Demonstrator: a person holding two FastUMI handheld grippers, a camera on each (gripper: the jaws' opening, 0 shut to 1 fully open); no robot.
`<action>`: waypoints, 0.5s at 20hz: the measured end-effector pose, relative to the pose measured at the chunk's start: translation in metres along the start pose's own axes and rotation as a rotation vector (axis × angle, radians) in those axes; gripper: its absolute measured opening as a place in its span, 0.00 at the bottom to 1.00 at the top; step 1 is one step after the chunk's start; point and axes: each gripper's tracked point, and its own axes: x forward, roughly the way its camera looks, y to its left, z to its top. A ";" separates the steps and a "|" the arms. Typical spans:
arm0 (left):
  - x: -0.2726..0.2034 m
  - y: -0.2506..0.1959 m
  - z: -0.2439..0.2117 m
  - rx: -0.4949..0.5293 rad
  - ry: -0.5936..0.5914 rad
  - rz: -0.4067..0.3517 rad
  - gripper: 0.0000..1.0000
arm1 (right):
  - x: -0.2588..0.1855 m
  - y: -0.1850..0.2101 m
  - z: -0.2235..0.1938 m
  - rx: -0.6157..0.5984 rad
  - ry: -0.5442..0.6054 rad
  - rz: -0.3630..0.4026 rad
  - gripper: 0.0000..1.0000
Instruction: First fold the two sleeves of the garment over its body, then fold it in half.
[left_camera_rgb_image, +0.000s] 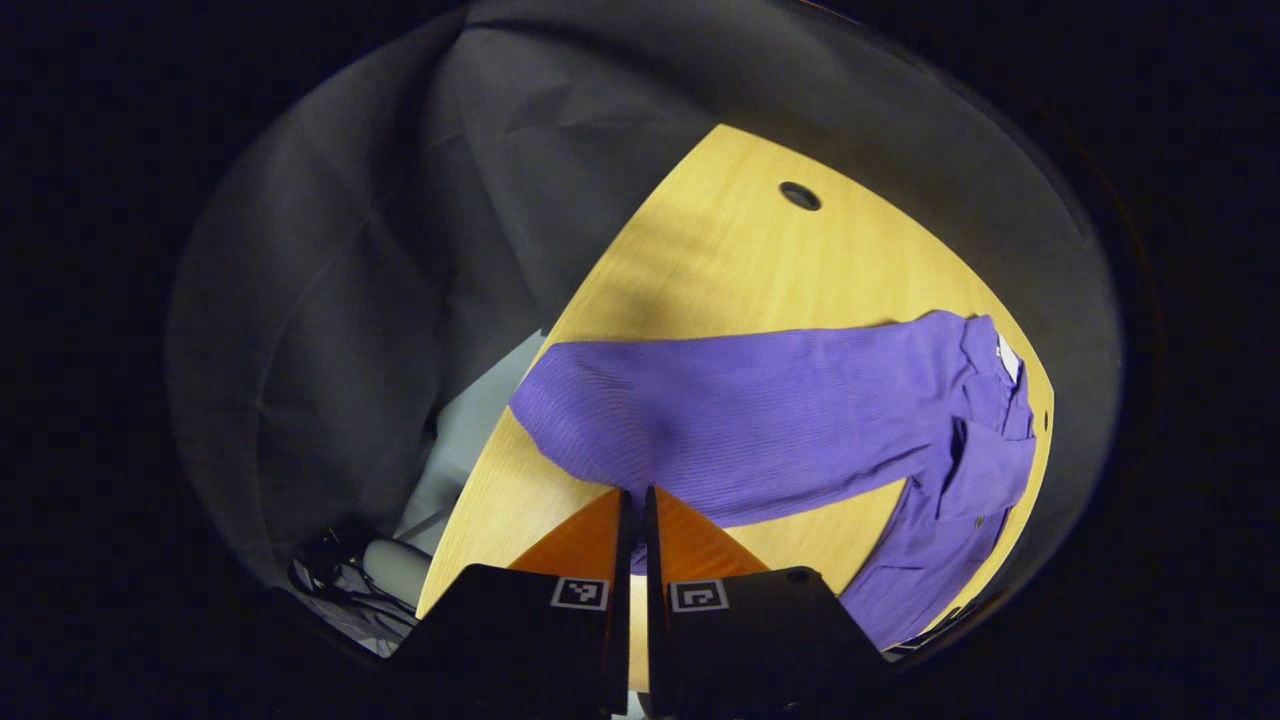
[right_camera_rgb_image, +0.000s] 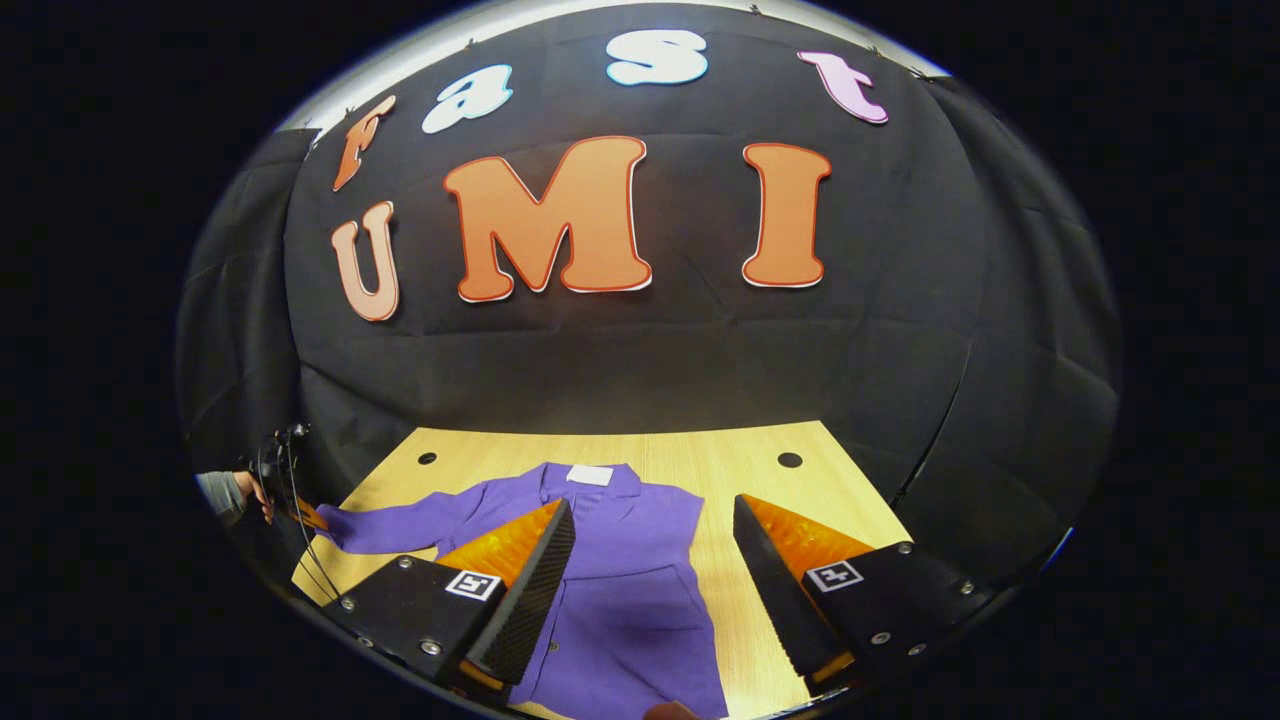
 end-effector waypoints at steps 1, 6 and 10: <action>-0.009 -0.016 0.002 0.022 -0.014 -0.015 0.08 | 0.000 0.000 0.000 -0.002 -0.002 0.001 0.95; -0.048 -0.098 0.010 0.138 -0.087 -0.108 0.08 | -0.003 0.001 -0.002 -0.001 0.001 0.045 0.95; -0.077 -0.157 0.019 0.199 -0.130 -0.158 0.08 | -0.009 -0.006 -0.001 -0.003 -0.008 0.065 1.00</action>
